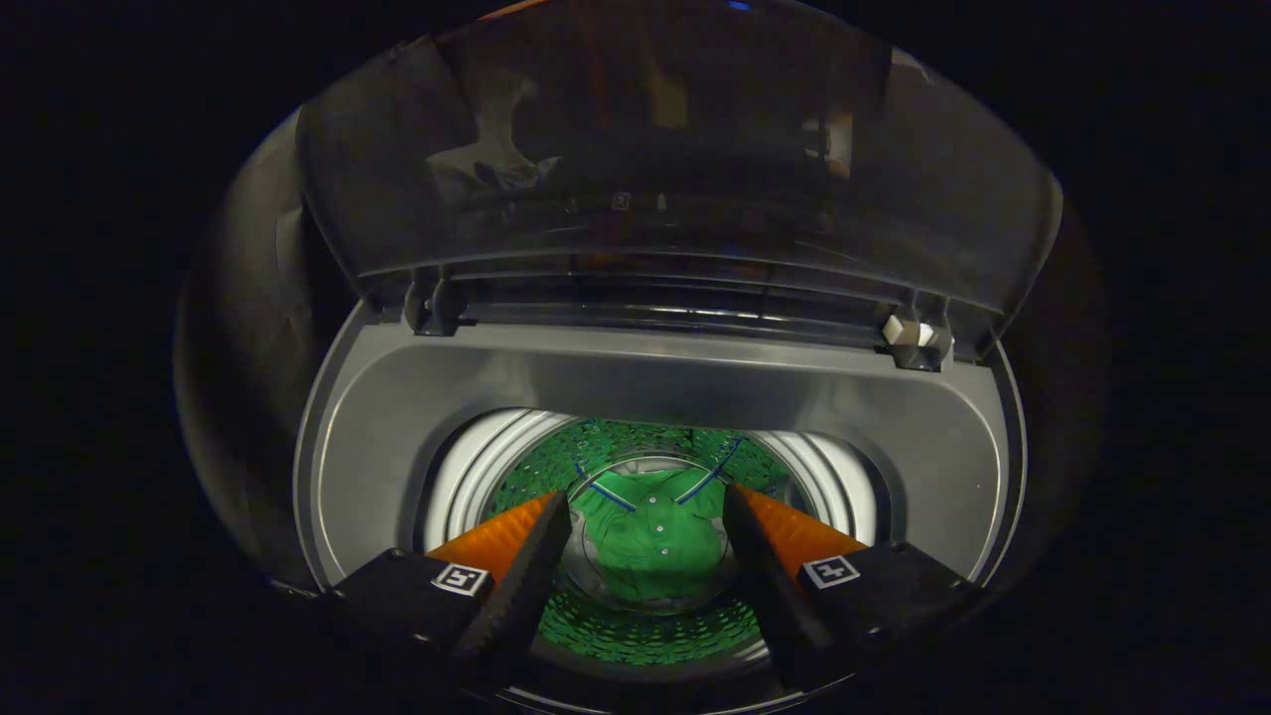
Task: Put the clothes into the washing machine and then close the washing machine lid.
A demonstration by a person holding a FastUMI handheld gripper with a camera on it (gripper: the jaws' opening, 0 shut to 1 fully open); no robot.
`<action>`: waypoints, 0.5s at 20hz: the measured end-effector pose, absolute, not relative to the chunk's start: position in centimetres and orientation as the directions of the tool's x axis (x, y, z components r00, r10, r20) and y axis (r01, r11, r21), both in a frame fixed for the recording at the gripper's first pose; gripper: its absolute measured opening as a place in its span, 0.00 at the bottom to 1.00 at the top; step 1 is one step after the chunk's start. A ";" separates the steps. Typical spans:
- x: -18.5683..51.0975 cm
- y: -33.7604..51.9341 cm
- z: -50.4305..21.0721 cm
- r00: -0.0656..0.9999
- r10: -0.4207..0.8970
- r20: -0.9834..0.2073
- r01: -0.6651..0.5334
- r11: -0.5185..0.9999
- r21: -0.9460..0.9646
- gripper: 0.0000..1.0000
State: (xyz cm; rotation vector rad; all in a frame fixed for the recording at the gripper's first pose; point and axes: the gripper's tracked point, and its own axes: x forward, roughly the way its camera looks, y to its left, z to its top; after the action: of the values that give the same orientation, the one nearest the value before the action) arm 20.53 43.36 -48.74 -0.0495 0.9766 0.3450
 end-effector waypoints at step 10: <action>18.5 41.4 -40.9 0.608 0.295 -0.737 -0.302 0.945 0.128 0.99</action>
State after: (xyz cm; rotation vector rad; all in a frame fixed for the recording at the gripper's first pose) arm 18.52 41.37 -40.93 -0.0095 0.8500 0.3447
